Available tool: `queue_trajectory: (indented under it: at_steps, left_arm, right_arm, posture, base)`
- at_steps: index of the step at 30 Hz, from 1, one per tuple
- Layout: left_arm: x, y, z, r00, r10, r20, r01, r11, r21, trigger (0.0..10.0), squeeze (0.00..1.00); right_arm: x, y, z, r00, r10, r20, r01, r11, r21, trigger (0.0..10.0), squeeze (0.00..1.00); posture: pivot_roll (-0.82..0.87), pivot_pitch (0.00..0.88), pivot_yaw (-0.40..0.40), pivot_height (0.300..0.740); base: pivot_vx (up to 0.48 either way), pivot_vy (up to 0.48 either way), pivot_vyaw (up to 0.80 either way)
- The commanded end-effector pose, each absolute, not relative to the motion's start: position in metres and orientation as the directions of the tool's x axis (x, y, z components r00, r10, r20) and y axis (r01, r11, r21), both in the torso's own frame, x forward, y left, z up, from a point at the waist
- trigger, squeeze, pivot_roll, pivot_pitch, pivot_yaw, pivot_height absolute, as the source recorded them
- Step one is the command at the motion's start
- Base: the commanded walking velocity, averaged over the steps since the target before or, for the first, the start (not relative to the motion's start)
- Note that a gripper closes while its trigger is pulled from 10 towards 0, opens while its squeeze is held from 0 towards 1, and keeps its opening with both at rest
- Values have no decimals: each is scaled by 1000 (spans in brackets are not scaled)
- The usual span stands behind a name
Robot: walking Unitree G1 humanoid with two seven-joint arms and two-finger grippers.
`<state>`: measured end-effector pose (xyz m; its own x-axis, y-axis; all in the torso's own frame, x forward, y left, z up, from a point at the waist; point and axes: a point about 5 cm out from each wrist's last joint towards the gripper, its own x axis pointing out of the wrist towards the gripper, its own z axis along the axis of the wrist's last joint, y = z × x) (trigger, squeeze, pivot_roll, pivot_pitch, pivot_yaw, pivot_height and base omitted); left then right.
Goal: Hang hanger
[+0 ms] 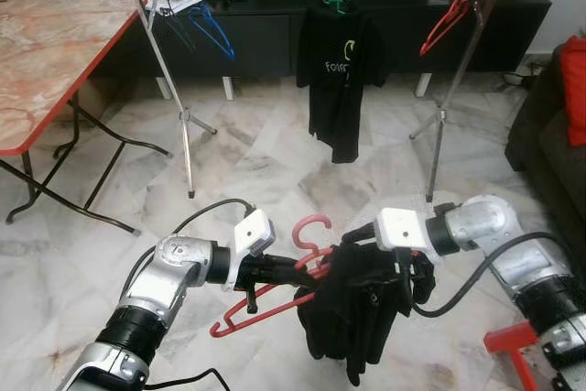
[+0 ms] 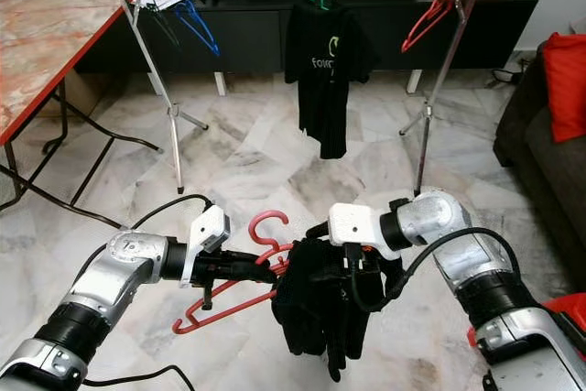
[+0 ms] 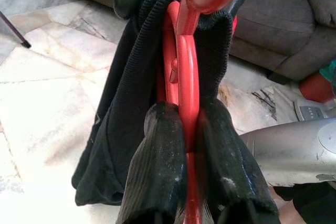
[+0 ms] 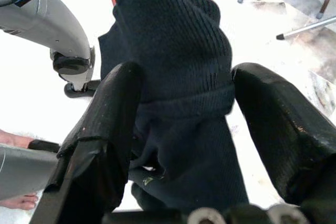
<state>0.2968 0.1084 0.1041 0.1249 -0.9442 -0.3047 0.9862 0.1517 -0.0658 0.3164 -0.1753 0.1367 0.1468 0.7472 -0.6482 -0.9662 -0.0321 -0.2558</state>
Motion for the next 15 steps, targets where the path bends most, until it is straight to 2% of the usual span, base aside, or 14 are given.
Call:
queue_trajectory:
  at_steps: [1, 6, 8, 9, 15]
  left_arm:
    - [298, 104, 113, 113, -950, -290, 992, 126, -27, 10000, 0]
    - [298, 103, 114, 115, -951, -288, 992, 127, -24, 10000, 0]
    - [299, 103, 114, 117, -950, -289, 991, 129, -23, 10000, 0]
    - [299, 103, 114, 118, -950, -289, 991, 130, -23, 10000, 0]
    - [298, 104, 113, 119, -950, -289, 991, 131, -23, 10000, 0]
  right_arm:
    - [317, -174, 136, 130, 743, -657, -967, -52, -250, 10000, 0]
    - [315, -175, 130, 113, 725, -679, -969, -72, -237, 10000, 0]
    - [315, -176, 128, 116, 715, -689, -968, -73, -239, 2275, 0]
    - [316, -176, 128, 117, 715, -690, -968, -72, -239, 0, 0]
    - [315, -175, 126, 105, 715, -691, -970, -78, -229, 0, 0]
  posture:
    - [-78, 79, 49, 740]
    - [-77, 76, 48, 740]
    - [-75, 75, 47, 740]
    - [-75, 75, 47, 740]
    - [-73, 74, 47, 740]
  base:
    - [0, 0, 0]
    - [0, 0, 0]
    - [0, 0, 0]
    - [0, 0, 0]
    - [0, 0, 0]
